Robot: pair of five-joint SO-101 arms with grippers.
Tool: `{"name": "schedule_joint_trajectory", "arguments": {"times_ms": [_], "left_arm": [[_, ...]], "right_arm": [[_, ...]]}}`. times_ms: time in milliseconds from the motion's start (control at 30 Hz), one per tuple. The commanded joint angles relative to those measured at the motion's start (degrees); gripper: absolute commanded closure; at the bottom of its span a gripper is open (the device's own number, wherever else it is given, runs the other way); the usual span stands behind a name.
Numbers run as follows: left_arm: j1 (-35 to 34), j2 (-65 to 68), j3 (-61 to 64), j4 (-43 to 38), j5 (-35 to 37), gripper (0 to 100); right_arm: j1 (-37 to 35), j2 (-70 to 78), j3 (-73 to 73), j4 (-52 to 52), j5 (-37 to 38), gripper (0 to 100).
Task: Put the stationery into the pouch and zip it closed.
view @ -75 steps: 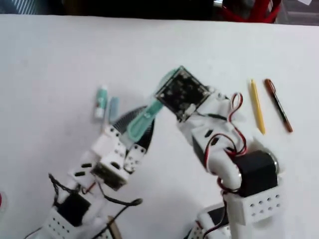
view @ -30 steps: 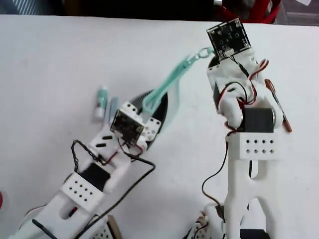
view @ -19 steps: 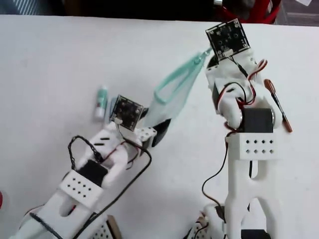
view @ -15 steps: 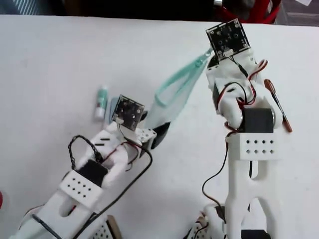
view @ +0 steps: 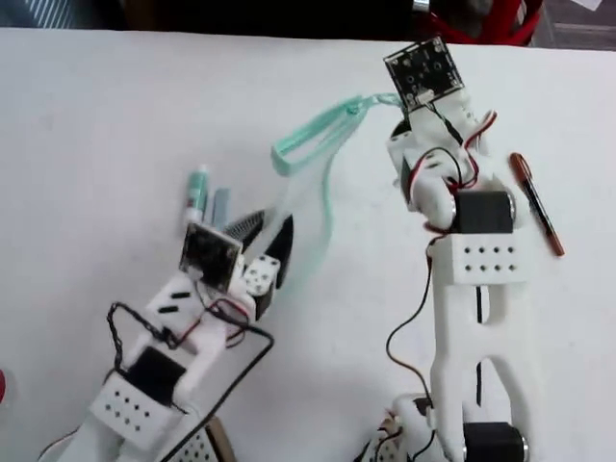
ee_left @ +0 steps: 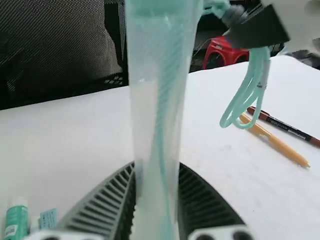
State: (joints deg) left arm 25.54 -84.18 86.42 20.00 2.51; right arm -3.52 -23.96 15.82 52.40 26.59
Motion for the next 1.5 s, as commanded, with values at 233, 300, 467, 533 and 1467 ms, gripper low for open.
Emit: {"name": "schedule_joint_trajectory", "arguments": {"times_ms": [233, 300, 467, 533, 1467], "left_arm": [[5.4, -10.3, 9.6, -7.2, -6.4, 98], [5.4, -10.3, 9.7, -7.5, -6.7, 98], [4.7, -10.2, 10.5, -13.8, -6.8, 95], [4.9, -10.2, 10.4, -13.7, -6.8, 89], [3.4, 11.8, -9.1, 2.4, -4.7, 85]], "right_arm": [[-0.7, -0.7, -0.8, 3.8, -4.0, 98.1], [-1.5, -3.3, -0.8, 5.2, -4.0, 98.1], [-4.6, -10.2, -0.4, 6.5, -4.1, 98.1], [-5.3, -11.0, -0.4, 6.5, -4.2, 98.1], [-5.2, -11.4, -0.4, 9.4, -4.3, 98.1]]}}
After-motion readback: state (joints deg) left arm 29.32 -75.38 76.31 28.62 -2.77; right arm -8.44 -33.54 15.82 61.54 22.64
